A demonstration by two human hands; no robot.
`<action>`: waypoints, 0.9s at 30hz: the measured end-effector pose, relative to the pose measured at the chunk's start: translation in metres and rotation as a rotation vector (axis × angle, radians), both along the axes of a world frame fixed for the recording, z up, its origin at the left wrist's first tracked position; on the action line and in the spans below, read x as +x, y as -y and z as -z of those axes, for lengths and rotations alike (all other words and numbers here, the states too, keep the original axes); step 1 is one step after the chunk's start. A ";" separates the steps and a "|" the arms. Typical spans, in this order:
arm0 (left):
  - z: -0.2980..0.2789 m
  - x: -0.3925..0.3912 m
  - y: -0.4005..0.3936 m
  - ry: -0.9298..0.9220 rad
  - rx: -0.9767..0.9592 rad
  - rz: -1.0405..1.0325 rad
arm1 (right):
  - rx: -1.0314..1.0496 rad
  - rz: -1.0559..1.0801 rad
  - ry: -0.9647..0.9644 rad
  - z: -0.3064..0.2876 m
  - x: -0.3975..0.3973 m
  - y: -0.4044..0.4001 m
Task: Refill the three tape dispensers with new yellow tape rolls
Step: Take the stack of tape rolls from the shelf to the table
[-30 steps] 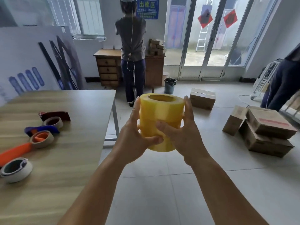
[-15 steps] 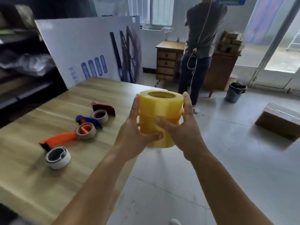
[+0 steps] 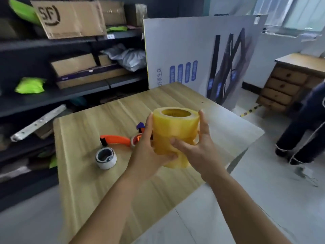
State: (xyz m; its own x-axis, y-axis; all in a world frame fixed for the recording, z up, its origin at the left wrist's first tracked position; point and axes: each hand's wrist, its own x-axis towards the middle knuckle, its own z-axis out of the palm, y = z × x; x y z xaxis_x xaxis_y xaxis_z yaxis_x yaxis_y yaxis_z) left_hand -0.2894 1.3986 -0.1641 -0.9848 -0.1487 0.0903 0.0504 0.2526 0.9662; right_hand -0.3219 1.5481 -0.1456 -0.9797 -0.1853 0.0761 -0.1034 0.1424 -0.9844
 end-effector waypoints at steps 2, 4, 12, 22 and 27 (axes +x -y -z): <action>0.005 -0.012 0.014 -0.006 -0.019 -0.064 | 0.009 -0.065 0.002 0.006 -0.021 0.016; 0.008 -0.025 0.030 -0.010 -0.025 -0.094 | -0.002 -0.099 0.018 0.012 -0.041 0.035; 0.019 -0.075 0.090 -0.045 0.012 -0.204 | -0.039 -0.210 0.031 0.017 -0.108 0.101; 0.033 -0.119 0.154 0.042 -0.008 -0.286 | 0.014 -0.390 0.050 0.040 -0.176 0.172; 0.051 -0.150 0.188 0.148 0.022 -0.379 | 0.040 -0.514 0.069 0.057 -0.221 0.210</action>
State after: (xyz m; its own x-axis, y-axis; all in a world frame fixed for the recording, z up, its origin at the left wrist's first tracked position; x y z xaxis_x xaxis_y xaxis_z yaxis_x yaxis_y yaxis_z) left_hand -0.4394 1.2108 -0.2146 -0.8621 -0.5037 -0.0559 -0.1827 0.2061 0.9613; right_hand -0.5432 1.3384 -0.2028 -0.7641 -0.6451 -0.0022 -0.1054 0.1282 -0.9861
